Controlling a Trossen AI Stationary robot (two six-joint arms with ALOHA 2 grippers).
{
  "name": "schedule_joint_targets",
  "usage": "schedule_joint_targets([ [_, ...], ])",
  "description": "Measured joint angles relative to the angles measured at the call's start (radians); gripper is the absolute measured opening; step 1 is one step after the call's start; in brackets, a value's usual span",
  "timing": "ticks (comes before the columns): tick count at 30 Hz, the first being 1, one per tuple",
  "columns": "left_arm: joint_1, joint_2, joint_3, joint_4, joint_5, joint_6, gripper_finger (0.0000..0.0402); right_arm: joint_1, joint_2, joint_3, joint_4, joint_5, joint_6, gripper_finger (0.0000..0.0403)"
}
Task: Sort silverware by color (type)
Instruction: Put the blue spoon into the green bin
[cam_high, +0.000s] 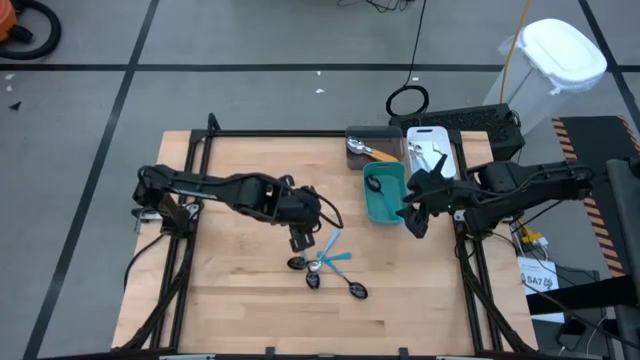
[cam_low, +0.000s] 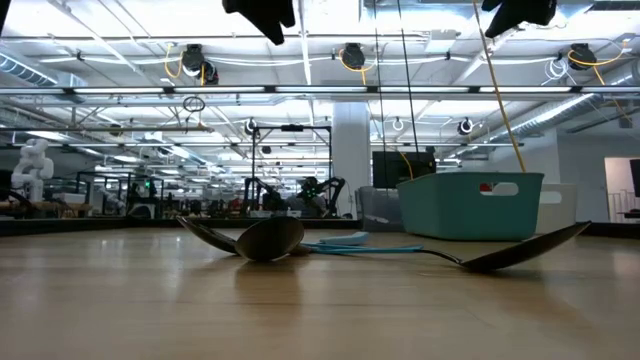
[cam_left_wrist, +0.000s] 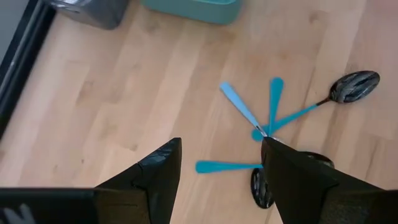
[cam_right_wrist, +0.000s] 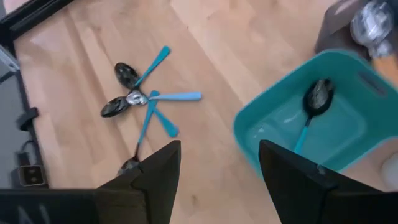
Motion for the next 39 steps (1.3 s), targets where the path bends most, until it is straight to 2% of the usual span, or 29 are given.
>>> schedule_joint_targets([
  [3,-0.009,0.002,-0.036,0.056,0.018,0.028,0.022,0.015,0.0,0.0,-0.003,0.008,-0.011,0.021],
  [11,-0.037,0.001,-0.233,0.293,0.194,0.084,0.022,0.049,0.0,0.0,-0.021,0.008,0.002,0.021],
  [19,-0.063,0.002,-0.385,0.467,0.204,0.03,0.022,0.087,0.0,0.0,-0.093,0.008,0.028,0.021],
  [24,-0.064,0.002,-0.415,0.527,0.204,0.036,0.022,0.087,0.0,0.0,-0.106,0.01,0.036,0.021],
  [34,-0.059,0.083,-0.415,0.493,0.204,0.05,0.022,0.087,0.001,-0.001,-0.105,0.012,0.037,0.021],
  [39,-0.067,0.151,-0.417,0.494,0.366,0.126,0.022,0.087,0.001,-0.001,-0.107,0.012,0.037,0.021],
])
